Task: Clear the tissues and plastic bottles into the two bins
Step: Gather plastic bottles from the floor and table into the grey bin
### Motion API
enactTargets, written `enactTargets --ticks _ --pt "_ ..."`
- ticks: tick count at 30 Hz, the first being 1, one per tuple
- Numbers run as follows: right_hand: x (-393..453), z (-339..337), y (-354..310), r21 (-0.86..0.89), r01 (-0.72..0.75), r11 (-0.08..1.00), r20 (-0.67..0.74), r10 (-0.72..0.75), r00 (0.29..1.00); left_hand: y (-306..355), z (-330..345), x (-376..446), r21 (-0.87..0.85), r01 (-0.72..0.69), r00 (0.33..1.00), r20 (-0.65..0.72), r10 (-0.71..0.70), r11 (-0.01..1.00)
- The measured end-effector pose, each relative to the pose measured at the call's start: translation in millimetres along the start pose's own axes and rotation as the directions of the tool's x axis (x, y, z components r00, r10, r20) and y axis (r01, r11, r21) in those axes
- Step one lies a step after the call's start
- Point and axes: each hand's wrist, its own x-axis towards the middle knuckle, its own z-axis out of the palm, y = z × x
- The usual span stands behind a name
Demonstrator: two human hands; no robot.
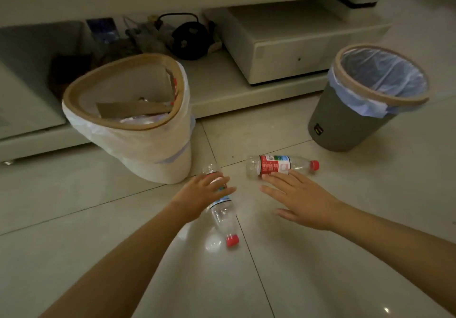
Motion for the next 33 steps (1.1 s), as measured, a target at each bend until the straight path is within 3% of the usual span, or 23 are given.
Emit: enactTargets --ticks 3,6,8,11,13,15,19,21,23,25,27,28,31,33 --pt "-9.0 18.2 13.8 0.011 -0.013 1.000 -0.022 0.014 1.000 9.4 6.0 23.1 0.108 -0.119 0.990 0.086 0.110 0.987" --pt "-8.8 40.9 32.3 0.055 -0.083 0.995 -0.005 0.084 0.996 10.9 16.6 41.9 0.027 -0.120 0.993 0.018 0.120 0.992" --pt "-4.7 50.8 40.5 0.094 -0.144 0.985 0.009 0.144 0.990 13.1 15.8 43.3 -0.117 -0.006 1.000 0.012 0.008 0.993" --pt "13.6 59.0 54.5 0.108 -0.188 0.976 0.085 0.179 0.980 15.3 13.1 38.1 -0.340 0.289 0.955 0.163 -0.247 0.895" --pt "32.8 62.9 66.9 0.127 -0.202 0.971 0.114 0.188 0.976 13.6 6.7 37.8 -0.491 0.451 0.891 0.200 -0.408 0.745" --pt "53.6 65.7 77.0 0.148 -0.229 0.962 0.160 0.205 0.966 7.4 3.1 37.0 -0.678 0.518 0.825 0.236 -0.513 0.521" --pt "81.7 73.9 84.8 0.292 -0.263 0.919 0.263 0.187 0.946 -4.9 1.3 40.4 -0.891 0.453 0.742 0.368 -0.560 0.015" --pt "83.6 76.9 83.2 0.514 -0.256 0.819 0.230 0.156 0.961 -9.1 0.5 45.6 -0.907 0.403 0.722 0.399 -0.566 -0.126" --pt "74.7 77.2 79.0 0.703 -0.241 0.669 0.181 0.159 0.970 -11.6 -2.1 51.2 -0.903 0.397 0.713 0.417 -0.564 -0.166" --pt "58.7 81.7 75.2 0.759 -0.215 0.614 0.054 0.269 0.961 -9.6 -4.7 58.3 -0.896 0.411 0.711 0.432 -0.554 -0.171" --pt "39.6 88.3 66.6 0.740 -0.272 0.615 -0.089 0.491 0.867 -3.8 -10.7 67.2 -0.890 0.421 0.711 0.442 -0.546 -0.174" --pt "30.7 92.1 59.4 0.753 -0.341 0.563 -0.087 0.599 0.796 0.2 -15.2 71.6 -0.889 0.427 0.714 0.445 -0.541 -0.167" --pt "11.6 102.2 33.0 0.799 -0.552 0.238 0.252 0.702 0.666 13.7 -27.9 83.9 -0.889 0.437 0.732 0.440 -0.519 -0.136" --pt "6.5 108.7 22.0 0.769 -0.616 0.170 0.388 0.643 0.661 21.8 -34.9 89.1 -0.882 0.455 0.737 0.449 -0.505 -0.121"
